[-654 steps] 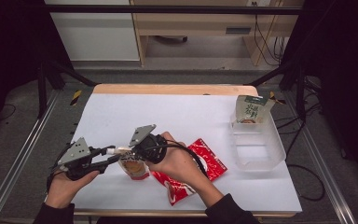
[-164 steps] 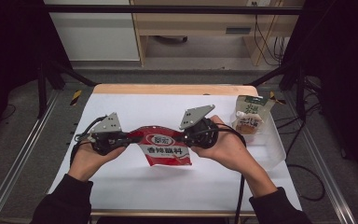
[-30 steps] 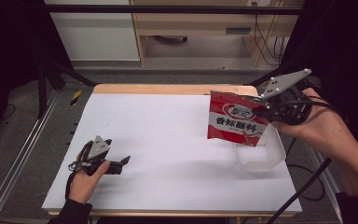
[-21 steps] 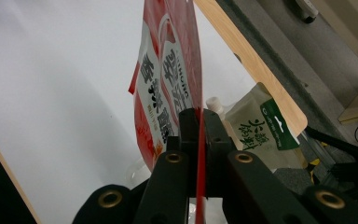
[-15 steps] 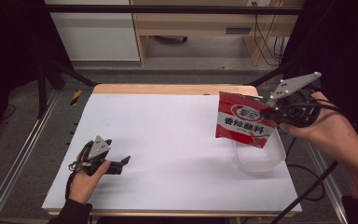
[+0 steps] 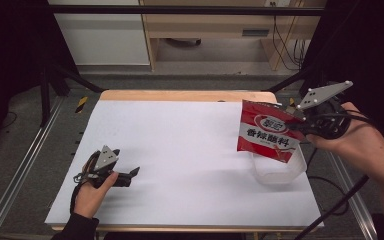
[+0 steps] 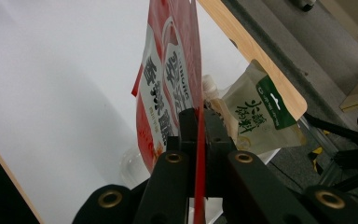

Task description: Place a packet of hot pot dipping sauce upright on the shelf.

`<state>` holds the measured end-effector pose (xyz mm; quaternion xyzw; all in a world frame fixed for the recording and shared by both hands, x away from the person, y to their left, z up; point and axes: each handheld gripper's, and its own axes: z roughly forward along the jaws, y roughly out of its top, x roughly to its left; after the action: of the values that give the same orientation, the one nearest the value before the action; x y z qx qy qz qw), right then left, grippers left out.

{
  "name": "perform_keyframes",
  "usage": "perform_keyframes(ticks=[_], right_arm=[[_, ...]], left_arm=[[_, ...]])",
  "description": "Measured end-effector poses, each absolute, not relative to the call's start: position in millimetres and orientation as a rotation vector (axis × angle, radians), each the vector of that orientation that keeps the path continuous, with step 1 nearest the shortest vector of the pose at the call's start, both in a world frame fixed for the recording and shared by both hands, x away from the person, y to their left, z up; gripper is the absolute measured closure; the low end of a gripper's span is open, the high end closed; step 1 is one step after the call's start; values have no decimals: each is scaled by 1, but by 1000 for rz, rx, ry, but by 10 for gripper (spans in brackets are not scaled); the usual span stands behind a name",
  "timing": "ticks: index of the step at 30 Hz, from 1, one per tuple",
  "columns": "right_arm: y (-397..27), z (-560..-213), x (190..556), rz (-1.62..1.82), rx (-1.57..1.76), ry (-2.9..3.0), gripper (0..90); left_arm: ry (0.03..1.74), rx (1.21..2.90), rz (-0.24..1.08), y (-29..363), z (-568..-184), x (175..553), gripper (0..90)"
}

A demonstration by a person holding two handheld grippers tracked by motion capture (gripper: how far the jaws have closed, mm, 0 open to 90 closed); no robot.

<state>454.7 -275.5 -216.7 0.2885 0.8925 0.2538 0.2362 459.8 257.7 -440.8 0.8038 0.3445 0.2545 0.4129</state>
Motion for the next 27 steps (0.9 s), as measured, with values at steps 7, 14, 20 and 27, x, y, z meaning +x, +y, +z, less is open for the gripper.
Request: perform_keyframes(ticks=[7,14,20,27], right_arm=[[-286,-224,456,689,818,2448,897],[-299,-230,458,674,868,2435,897],[-310,-235,461,666,912,2424,897],[-319,-245,467,647,952,2428,897]], left_arm=[[865,2022,638,257,-441,460,54],[863,2024,638,257,-441,460,54],[863,2025,637,257,-441,460,54],[862,2024,636,257,-441,460,54]])
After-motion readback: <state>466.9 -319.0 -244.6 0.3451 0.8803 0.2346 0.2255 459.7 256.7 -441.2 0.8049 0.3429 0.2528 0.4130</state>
